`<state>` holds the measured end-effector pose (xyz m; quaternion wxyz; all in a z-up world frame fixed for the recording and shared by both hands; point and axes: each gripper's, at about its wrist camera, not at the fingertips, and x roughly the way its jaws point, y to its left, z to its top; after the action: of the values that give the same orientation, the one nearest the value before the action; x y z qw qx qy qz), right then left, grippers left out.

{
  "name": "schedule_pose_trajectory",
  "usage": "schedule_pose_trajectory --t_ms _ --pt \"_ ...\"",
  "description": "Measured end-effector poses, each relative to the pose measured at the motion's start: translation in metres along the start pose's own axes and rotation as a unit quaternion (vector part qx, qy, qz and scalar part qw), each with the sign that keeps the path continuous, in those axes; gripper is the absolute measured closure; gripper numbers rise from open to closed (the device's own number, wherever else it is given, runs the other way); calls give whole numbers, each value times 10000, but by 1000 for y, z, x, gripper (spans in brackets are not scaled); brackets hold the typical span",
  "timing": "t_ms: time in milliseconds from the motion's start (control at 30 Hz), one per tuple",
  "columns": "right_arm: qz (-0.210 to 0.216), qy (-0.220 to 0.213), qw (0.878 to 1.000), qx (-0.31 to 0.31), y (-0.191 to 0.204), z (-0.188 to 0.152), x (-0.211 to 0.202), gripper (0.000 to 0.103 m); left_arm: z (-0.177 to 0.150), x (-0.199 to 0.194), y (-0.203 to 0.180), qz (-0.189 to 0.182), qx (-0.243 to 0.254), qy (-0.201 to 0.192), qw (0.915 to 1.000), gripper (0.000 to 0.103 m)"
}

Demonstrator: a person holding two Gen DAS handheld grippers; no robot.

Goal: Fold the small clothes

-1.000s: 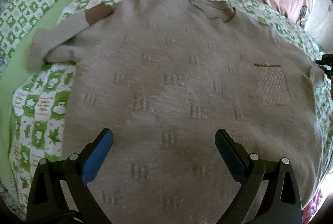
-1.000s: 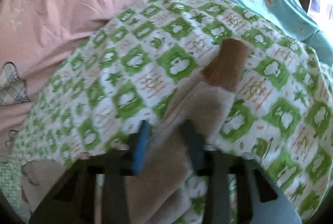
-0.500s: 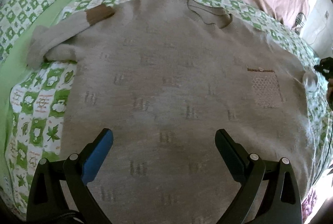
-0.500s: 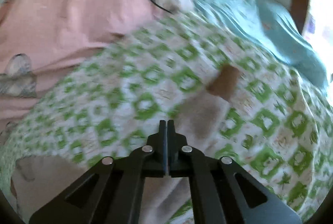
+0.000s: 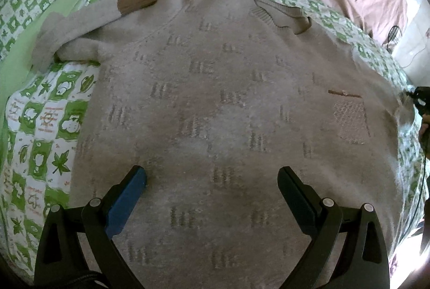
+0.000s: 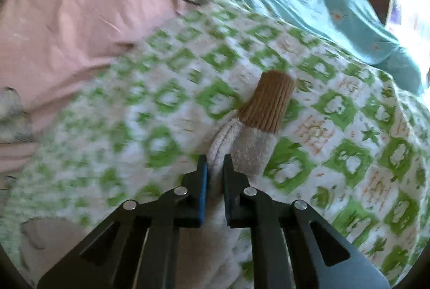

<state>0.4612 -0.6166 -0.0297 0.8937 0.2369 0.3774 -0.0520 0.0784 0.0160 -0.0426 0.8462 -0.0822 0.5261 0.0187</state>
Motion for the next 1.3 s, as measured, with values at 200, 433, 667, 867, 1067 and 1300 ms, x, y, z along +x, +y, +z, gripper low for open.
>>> schedule_pose_trajectory --t_ms 200,433,667,867,1067,1300 --pt "1599 -199 9857 -494 82 -35 -54 92 -2 -10 4 -233 -53 -80 9997 4" --pt "3125 312 9371 -1524 215 -137 -88 92 0 -26 24 -454 -258 -263 9983 4" --pt "3656 1181 8980 -2144 302 -237 -58 92 1 -32 69 -797 -883 -324 9924 4" --pt "3721 1771 8729 -2611 328 -299 -47 88 10 -26 84 -1181 -1106 -398 9860 4" --pt "3836 1898 8707 -2425 305 -300 -53 72 43 -5 69 -1735 -1092 -380 9780 4" --pt "3471 1484 9052 -1950 226 -266 -82 64 105 55 41 -2468 -1088 6 9629 4"
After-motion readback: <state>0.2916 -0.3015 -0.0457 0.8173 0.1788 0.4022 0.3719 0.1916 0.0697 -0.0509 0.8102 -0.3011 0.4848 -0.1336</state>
